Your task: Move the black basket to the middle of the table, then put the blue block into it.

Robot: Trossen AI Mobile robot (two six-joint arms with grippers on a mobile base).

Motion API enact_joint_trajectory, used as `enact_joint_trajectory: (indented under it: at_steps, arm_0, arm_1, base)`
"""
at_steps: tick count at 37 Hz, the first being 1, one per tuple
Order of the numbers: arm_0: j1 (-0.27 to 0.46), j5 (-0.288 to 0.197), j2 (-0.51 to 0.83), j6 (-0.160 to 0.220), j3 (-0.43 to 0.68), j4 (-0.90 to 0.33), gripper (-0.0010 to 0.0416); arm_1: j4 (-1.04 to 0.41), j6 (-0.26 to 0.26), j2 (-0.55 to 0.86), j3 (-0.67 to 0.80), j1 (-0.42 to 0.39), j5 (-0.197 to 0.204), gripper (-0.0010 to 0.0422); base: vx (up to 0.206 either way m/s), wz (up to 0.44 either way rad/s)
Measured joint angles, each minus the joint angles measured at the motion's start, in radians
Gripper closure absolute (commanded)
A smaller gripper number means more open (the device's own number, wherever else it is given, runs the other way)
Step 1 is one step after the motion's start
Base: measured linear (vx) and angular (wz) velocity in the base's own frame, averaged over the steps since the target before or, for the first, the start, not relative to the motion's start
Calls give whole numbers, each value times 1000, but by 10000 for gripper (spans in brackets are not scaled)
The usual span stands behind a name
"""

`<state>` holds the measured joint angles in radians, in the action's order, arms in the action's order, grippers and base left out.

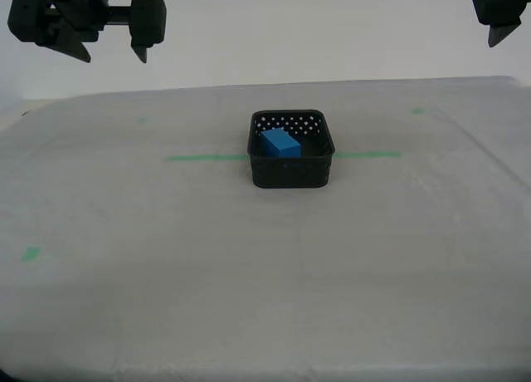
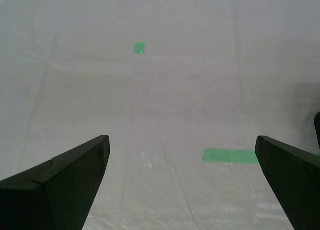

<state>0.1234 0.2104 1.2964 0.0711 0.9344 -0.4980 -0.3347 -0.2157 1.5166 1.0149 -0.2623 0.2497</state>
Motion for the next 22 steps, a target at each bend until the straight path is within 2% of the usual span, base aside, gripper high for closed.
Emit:
enact_joint_trajectory:
  at_steps: [22]
  arm_0:
    - [-1,0,0,0,0,0,7]
  arm_1:
    - [0,0,0,0,0,0,12]
  base:
    - [0,0]
